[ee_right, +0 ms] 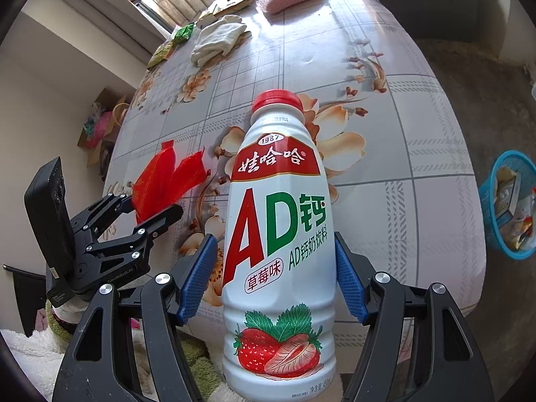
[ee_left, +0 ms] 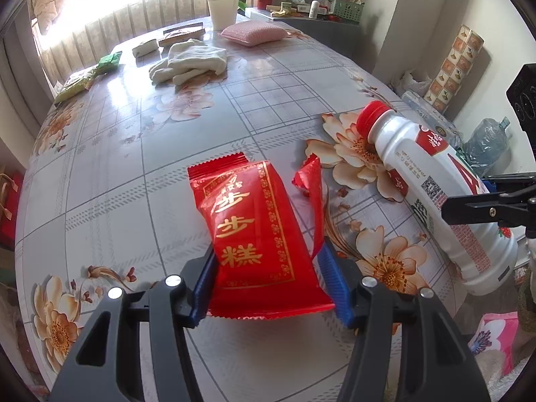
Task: Collect trash
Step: 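Carry the AD bottle and red snack bag over the blue wastebasket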
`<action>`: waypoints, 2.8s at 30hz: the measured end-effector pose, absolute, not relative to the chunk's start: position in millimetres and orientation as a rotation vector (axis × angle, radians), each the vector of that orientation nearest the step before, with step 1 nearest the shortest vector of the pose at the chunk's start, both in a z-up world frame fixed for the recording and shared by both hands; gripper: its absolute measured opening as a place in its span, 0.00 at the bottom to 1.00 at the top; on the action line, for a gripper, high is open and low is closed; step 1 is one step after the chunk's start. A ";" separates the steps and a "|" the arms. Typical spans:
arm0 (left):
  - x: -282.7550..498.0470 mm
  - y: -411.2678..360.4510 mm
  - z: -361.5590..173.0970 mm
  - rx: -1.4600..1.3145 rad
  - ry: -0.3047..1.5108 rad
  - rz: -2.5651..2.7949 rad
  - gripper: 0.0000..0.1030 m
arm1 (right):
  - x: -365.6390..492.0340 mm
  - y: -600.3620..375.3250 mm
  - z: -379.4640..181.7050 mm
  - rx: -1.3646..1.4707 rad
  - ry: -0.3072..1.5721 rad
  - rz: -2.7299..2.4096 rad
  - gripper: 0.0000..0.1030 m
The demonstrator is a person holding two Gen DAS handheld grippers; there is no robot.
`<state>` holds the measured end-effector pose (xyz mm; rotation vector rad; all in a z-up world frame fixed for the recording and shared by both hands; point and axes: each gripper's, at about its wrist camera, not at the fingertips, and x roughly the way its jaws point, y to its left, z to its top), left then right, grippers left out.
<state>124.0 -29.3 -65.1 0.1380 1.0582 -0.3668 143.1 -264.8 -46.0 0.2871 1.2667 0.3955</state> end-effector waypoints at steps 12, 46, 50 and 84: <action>124.6 -33.7 -60.2 0.166 1.018 -0.375 0.53 | 136.7 -270.4 -51.5 0.351 1.244 0.367 0.55; 109.6 -55.9 -37.9 0.215 0.956 -0.391 0.53 | 117.8 -320.4 -27.9 0.466 1.136 0.316 0.55; 108.3 -59.3 -33.7 0.221 0.945 -0.393 0.52 | 115.6 -323.6 -25.6 0.473 1.126 0.317 0.55; 152.2 -359.6 -7.0 0.325 0.996 -0.986 0.53 | 7.1 -599.1 -86.4 0.900 0.892 -0.269 0.55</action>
